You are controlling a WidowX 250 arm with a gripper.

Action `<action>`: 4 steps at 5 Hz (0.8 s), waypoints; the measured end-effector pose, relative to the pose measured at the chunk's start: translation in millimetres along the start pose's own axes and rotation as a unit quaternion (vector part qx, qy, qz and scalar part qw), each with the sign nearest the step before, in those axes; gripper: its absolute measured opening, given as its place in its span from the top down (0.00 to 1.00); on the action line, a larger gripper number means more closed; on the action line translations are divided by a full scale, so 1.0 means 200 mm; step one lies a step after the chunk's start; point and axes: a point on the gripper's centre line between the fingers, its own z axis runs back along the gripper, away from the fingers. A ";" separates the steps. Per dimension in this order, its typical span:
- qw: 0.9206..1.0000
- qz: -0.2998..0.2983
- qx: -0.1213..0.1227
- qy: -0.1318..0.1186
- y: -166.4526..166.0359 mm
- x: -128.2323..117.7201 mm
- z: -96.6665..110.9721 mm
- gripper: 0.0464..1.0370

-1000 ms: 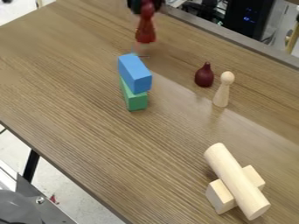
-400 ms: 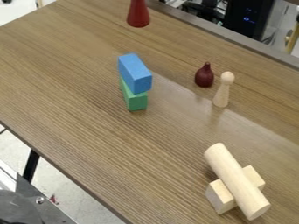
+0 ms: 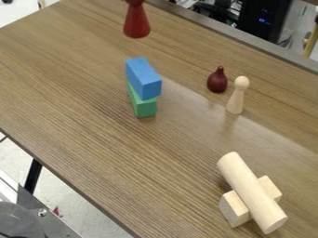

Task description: Put the piece on to of the blue block

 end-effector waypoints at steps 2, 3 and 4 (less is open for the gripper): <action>0.999 -0.030 0.023 0.021 0.03 -0.12 -0.11 0.47; 0.998 -0.042 0.028 0.027 0.02 -0.16 -0.13 0.47; 0.998 -0.056 0.020 0.026 -0.02 -0.20 -0.12 0.47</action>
